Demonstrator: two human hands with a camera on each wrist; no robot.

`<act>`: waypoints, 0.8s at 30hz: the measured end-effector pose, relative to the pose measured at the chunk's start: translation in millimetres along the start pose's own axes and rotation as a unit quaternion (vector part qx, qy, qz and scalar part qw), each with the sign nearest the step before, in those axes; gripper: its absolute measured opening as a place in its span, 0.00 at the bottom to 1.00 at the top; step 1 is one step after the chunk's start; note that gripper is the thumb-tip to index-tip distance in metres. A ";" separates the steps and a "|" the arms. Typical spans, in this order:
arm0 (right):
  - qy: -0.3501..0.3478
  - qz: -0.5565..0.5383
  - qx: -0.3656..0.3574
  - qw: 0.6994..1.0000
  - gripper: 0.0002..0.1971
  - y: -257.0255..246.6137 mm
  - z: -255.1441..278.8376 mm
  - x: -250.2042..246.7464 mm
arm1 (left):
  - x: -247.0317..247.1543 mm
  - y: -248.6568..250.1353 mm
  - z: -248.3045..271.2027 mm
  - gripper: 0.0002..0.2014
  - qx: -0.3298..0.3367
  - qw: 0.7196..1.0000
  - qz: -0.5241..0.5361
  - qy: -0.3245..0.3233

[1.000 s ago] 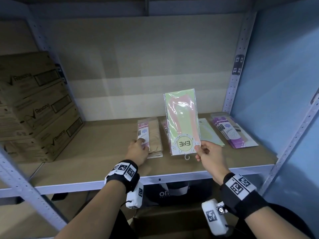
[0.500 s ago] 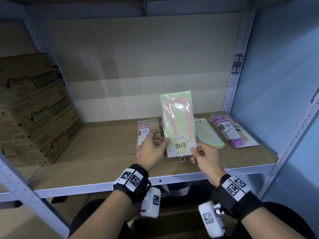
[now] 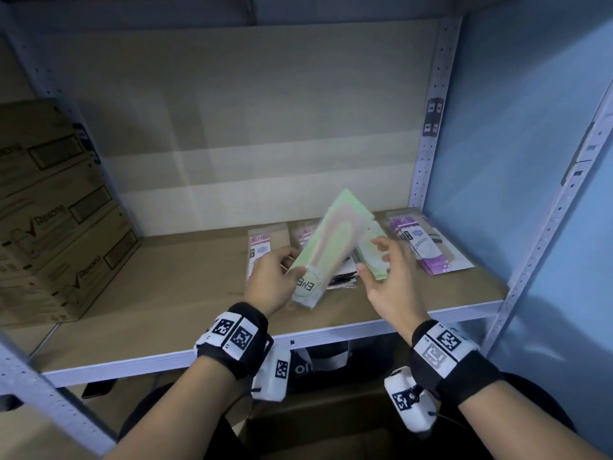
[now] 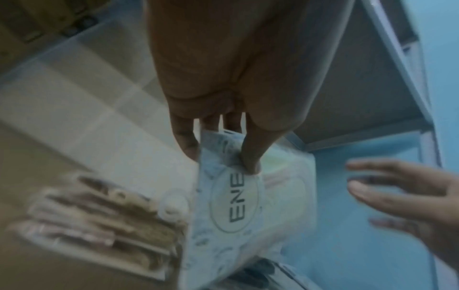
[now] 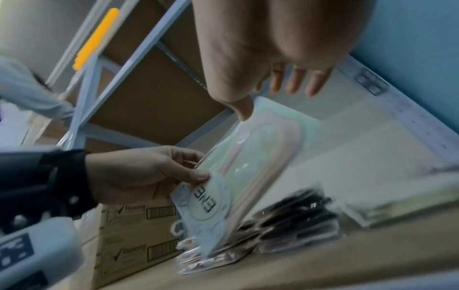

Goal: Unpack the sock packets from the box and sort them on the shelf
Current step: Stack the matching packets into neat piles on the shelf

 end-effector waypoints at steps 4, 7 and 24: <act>-0.005 0.213 -0.189 0.958 0.26 -21.5 -12.2 -10.4 | -9.7 15.7 0.9 0.11 0.078 0.987 -0.137 -0.021; -0.088 0.256 -0.208 0.940 0.13 -26.9 -16.3 -8.5 | -15.2 27.9 -1.2 0.11 0.133 0.978 -0.160 -0.009; 0.021 -0.148 0.173 0.973 0.04 5.3 -19.5 -5.7 | 38.1 26.9 8.4 0.20 -0.023 0.975 0.217 -0.027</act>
Point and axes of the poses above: each hand's wrist, its own z-axis away from the middle knuckle, its own x-axis out of the palm, y = z × x, the point moved 2 cm from there along -z, towards the middle knuckle, and after that the axes turned 2 degrees about y, right-handed, at the moved point
